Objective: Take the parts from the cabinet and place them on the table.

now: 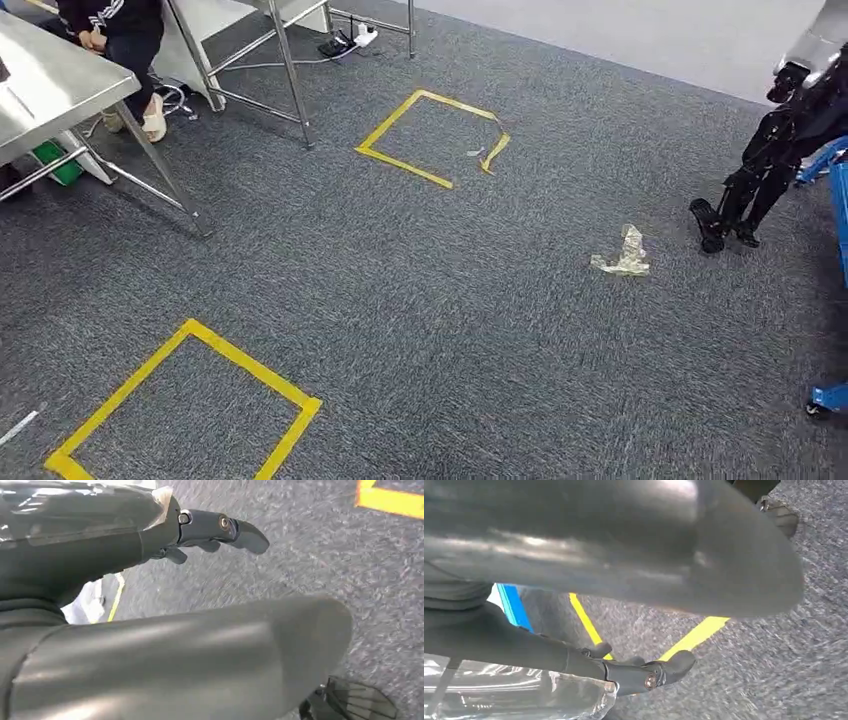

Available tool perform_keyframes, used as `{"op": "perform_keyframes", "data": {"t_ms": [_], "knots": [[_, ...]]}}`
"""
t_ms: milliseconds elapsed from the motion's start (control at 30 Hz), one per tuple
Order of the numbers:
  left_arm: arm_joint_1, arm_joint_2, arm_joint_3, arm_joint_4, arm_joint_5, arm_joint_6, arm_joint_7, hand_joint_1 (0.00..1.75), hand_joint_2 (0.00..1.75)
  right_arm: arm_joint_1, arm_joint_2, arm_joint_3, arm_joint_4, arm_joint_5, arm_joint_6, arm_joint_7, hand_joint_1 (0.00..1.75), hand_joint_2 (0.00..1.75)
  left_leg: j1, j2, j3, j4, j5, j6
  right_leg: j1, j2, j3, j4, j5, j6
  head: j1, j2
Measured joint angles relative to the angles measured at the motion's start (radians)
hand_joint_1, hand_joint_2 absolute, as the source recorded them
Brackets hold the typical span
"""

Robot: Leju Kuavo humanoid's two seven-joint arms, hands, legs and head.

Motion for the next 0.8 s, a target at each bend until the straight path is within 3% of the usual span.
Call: {"op": "perform_keyframes", "data": {"t_ms": [33, 67, 100, 133, 200, 233, 267, 300, 333, 367, 400, 433, 467, 533, 567, 600, 633, 667, 700, 733, 767, 800], "knots": [[0.0, 0.001, 0.0, 0.0, -0.001, 0.0, 0.0, 0.0, 0.0, 0.003, 0.0, 0.0, 0.0, 0.0, -0.001, 0.0, 0.0, 0.0, -0.002, 0.012, 0.002, -0.004, 0.005, 0.008, -0.001, 0.012, -0.01, -0.004, 0.003, 0.008, 0.0, 0.0], [0.0, 0.0, 0.0, 0.0, -0.001, -0.001, -0.001, 0.0, 0.0, 0.005, -0.004, 0.0, 0.0, -0.001, -0.002, 0.0, 0.0, 0.0, 0.009, 0.029, 0.005, -0.016, 0.013, 0.019, 0.003, 0.002, -0.012, 0.006, 0.0, 0.012, 0.001, 0.0], [-0.001, 0.0, 0.0, 0.0, -0.001, -0.001, -0.001, 0.0, 0.0, 0.005, -0.003, 0.0, 0.0, -0.001, -0.002, 0.0, 0.0, 0.0, 0.005, 0.039, 0.006, -0.019, 0.014, 0.024, 0.007, -0.053, -0.027, 0.035, -0.017, 0.009, 0.002, 0.0], [-0.001, 0.0, 0.0, 0.0, -0.001, -0.001, -0.002, 0.0, 0.0, 0.003, -0.002, 0.0, 0.0, -0.002, -0.003, -0.001, 0.0, 0.0, 0.004, 0.055, 0.006, -0.019, 0.014, 0.031, 0.008, -0.084, -0.059, 0.094, -0.049, 0.004, 0.011, 0.0], [0.002, 0.0, 0.0, 0.0, -0.001, -0.001, -0.002, 0.0, 0.0, -0.001, -0.003, 0.0, 0.0, -0.001, -0.003, -0.003, 0.0, 0.0, -0.001, 0.089, 0.004, -0.018, 0.013, 0.033, 0.006, -0.109, -0.14, 0.258, -0.113, 0.0, 0.011, 0.0], [0.002, 0.001, 0.0, 0.0, -0.001, -0.001, -0.002, 0.0, 0.0, 0.001, -0.003, 0.0, 0.0, -0.001, -0.003, -0.003, 0.0, 0.0, -0.001, 0.103, 0.003, -0.018, 0.012, 0.033, 0.005, -0.113, -0.164, 0.31, -0.126, 0.004, 0.013, 0.0], [0.002, 0.001, 0.0, 0.0, -0.001, -0.001, -0.002, 0.0, 0.0, 0.005, -0.003, 0.0, 0.0, -0.002, -0.003, -0.003, 0.0, 0.0, 0.0, 0.116, 0.003, -0.018, 0.011, 0.032, 0.002, -0.116, -0.164, 0.311, -0.119, 0.012, 0.012, 0.0], [0.001, 0.001, 0.0, 0.0, -0.001, -0.001, -0.002, 0.0, 0.0, 0.006, -0.004, 0.0, 0.0, -0.002, -0.003, -0.003, 0.0, 0.0, 0.001, 0.126, 0.004, -0.018, 0.01, 0.03, -0.001, -0.119, -0.139, 0.265, -0.097, 0.022, 0.014, 0.0], [0.001, 0.0, 0.0, 0.0, -0.001, -0.002, -0.002, 0.0, 0.0, 0.007, -0.006, 0.0, 0.0, -0.001, -0.003, -0.003, 0.0, 0.0, 0.003, 0.138, 0.006, -0.017, 0.008, 0.027, -0.004, -0.128, -0.091, 0.177, -0.063, 0.034, 0.013, 0.0], [0.0, -0.001, 0.0, 0.0, -0.001, -0.003, -0.002, 0.0, 0.0, 0.005, -0.007, 0.0, 0.0, -0.002, -0.003, -0.003, 0.0, 0.0, 0.004, 0.148, 0.01, -0.016, 0.005, 0.022, -0.006, -0.154, -0.034, 0.074, -0.029, 0.043, 0.013, 0.0], [0.0, 0.0, 0.0, 0.0, -0.002, -0.003, -0.002, 0.0, 0.0, 0.003, -0.007, 0.0, 0.0, -0.002, -0.004, -0.003, 0.0, 0.0, 0.001, 0.157, 0.015, -0.015, 0.001, 0.016, -0.005, -0.207, 0.005, 0.001, -0.016, 0.041, 0.015, 0.0], [0.0, 0.001, 0.0, 0.0, -0.002, -0.003, -0.003, 0.0, 0.0, 0.001, -0.001, 0.0, 0.0, -0.002, -0.004, -0.004, 0.0, 0.0, -0.008, 0.165, 0.017, -0.014, -0.005, 0.007, 0.003, -0.218, 0.009, 0.003, -0.012, 0.033, 0.016, 0.0], [0.0, 0.001, 0.0, 0.0, -0.002, -0.003, -0.003, 0.0, 0.0, -0.001, -0.004, 0.0, 0.0, -0.002, -0.005, -0.005, 0.0, 0.0, -0.007, 0.172, 0.02, -0.015, -0.007, 0.002, 0.004, -0.197, 0.007, 0.005, -0.009, 0.02, 0.009, 0.0], [-0.003, 0.001, 0.0, 0.0, -0.006, -0.004, -0.004, 0.0, 0.0, 0.003, -0.005, 0.0, 0.001, -0.004, -0.005, -0.006, 0.0, 0.0, -0.005, 0.192, 0.031, -0.023, -0.006, -0.007, 0.01, -0.177, -0.006, 0.005, -0.01, 0.009, 0.007, 0.0], [-0.003, 0.001, 0.0, 0.0, -0.008, -0.008, -0.005, 0.0, 0.0, 0.003, -0.005, 0.0, 0.001, -0.005, -0.006, -0.006, 0.0, 0.0, 0.0, 0.19, 0.034, -0.021, -0.012, -0.018, -0.002, -0.164, 0.004, 0.001, -0.006, -0.004, 0.006, 0.0], [-0.004, 0.001, 0.0, 0.0, -0.01, -0.014, -0.005, 0.0, 0.0, 0.005, -0.005, 0.0, 0.001, -0.005, -0.006, -0.006, 0.0, 0.0, 0.004, 0.144, 0.031, -0.005, -0.027, -0.025, -0.009, -0.153, 0.005, 0.0, -0.004, -0.008, 0.002, 0.0], [-0.003, 0.002, -0.001, 0.0, -0.01, -0.017, -0.005, 0.0, 0.0, 0.005, -0.005, -0.001, 0.001, -0.005, -0.008, -0.006, 0.0, 0.0, 0.005, 0.104, 0.009, 0.042, -0.064, -0.024, -0.008, -0.143, 0.004, 0.0, -0.002, -0.018, -0.001, 0.0], [-0.001, 0.003, 0.0, 0.0, -0.011, -0.02, -0.005, 0.0, 0.0, 0.003, -0.003, -0.001, 0.001, -0.005, -0.008, -0.006, 0.0, 0.0, 0.004, 0.083, -0.028, 0.122, -0.109, -0.023, -0.007, -0.132, 0.002, 0.0, 0.0, -0.027, 0.0, 0.0], [0.001, 0.003, 0.0, 0.0, -0.011, -0.022, -0.003, 0.0, 0.0, 0.002, 0.0, -0.001, 0.001, -0.005, -0.008, -0.006, 0.0, 0.0, 0.004, 0.073, -0.073, 0.213, -0.15, -0.023, -0.004, -0.117, 0.0, 0.001, 0.0, -0.028, -0.001, 0.0], [0.003, 0.003, 0.0, 0.0, -0.011, -0.022, -0.003, 0.0, 0.0, 0.005, 0.0, -0.001, 0.001, -0.005, -0.008, -0.006, 0.0, 0.0, 0.004, 0.07, -0.106, 0.276, -0.168, -0.022, -0.001, -0.104, -0.001, 0.001, 0.0, -0.028, 0.0, 0.0], [0.003, 0.003, 0.0, 0.0, -0.011, -0.022, -0.003, 0.0, 0.0, 0.007, 0.0, -0.001, 0.002, -0.005, -0.008, -0.006, 0.0, 0.0, 0.004, 0.069, -0.121, 0.297, -0.162, -0.021, 0.0, -0.091, 0.0, 0.001, 0.0, -0.028, 0.0, 0.0], [0.003, 0.004, 0.0, 0.0, -0.011, -0.022, -0.003, 0.0, 0.0, 0.01, 0.0, -0.001, 0.002, -0.005, -0.008, -0.006, 0.0, 0.0, 0.004, 0.068, -0.113, 0.271, -0.132, -0.02, 0.0, -0.077, 0.002, 0.001, 0.0, -0.028, 0.0, 0.0]]}}
